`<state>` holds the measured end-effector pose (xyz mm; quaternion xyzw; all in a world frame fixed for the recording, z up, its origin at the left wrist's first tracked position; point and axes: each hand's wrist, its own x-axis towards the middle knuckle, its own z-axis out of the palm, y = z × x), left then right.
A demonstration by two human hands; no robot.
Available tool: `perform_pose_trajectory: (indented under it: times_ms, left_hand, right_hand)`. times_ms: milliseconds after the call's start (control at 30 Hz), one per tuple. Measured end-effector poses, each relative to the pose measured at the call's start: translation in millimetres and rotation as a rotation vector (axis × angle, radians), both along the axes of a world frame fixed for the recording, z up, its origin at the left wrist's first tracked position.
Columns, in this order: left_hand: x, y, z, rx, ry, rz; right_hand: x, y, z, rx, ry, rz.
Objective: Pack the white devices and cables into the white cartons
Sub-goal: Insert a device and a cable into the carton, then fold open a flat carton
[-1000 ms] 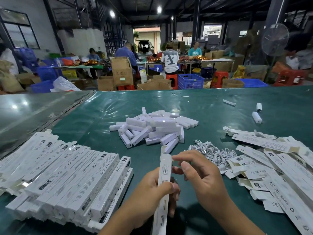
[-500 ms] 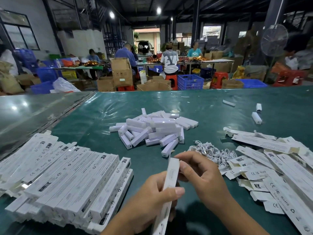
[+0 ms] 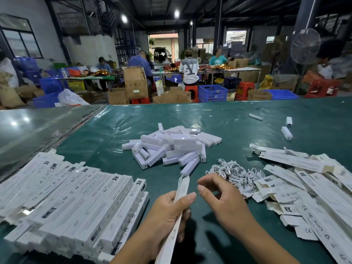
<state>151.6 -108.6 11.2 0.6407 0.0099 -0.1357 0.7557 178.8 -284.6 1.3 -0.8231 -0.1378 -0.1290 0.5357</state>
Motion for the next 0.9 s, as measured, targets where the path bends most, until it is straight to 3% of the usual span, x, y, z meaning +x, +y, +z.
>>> perform_pose_trajectory:
  times_ms: [233,400,533,667,767,833,900]
  left_hand:
    - [0,5,4,0.052,0.044,0.003]
    - [-2,1,5,-0.034,0.031,-0.049]
    - [-7,-4,9,-0.053,0.118,-0.177]
    - [-11,-1,8,-0.075,0.115,-0.405]
    - [-9,1,6,-0.212,0.182,-0.351]
    - [-5,5,6,-0.338,0.257,-0.335]
    - [-1,8,6,-0.389,0.268,-0.350]
  right_hand:
    - [1,-1,2,0.041,0.073,-0.003]
    - [-2,3,8,0.356,0.256,0.157]
    - [-5,7,5,0.390,0.277,0.145]
    - [-4,12,4,0.423,0.207,0.081]
    - [-1,4,8,0.375,0.115,-0.027]
    - [0,-2,11,0.280,0.009,-0.006]
    - [-2,-4,14,0.313,-0.056,0.069]
